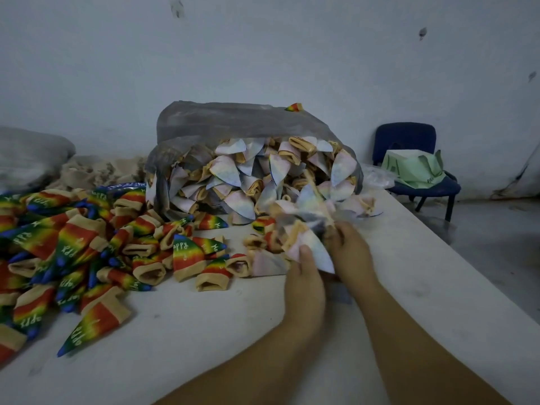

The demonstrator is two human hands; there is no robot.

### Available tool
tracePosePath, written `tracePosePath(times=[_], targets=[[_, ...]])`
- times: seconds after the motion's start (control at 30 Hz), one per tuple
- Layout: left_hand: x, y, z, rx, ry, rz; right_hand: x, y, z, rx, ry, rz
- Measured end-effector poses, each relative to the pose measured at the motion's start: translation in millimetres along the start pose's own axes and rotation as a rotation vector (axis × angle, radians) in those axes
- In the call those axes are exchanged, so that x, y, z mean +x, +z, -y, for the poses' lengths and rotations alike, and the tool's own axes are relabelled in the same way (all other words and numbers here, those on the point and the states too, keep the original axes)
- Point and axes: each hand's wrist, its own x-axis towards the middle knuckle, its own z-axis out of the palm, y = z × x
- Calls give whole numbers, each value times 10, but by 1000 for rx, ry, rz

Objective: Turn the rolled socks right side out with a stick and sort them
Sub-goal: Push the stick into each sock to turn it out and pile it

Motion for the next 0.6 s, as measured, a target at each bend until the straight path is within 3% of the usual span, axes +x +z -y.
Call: tracePosePath(times=[0.07, 0.13, 0.23, 0.33, 0.4, 0.6], targets=[[168, -141, -35, 3, 26, -47, -33, 169, 156, 43, -107, 109], [283, -296, -65, -30, 34, -65, -19, 179, 221, 39, -145, 99], [367, -464, -106, -65, -8, -48, 19, -27, 183, 83, -121, -92], [398, -556, -91, -32, 64, -23, 60, -204, 14, 52, -15, -232], [439, -617, -80, -94, 37, -73, 54, -192, -86, -12, 54, -168], [564, -738, -158, -298, 98, 50, -10, 76, 161, 36, -47, 102]])
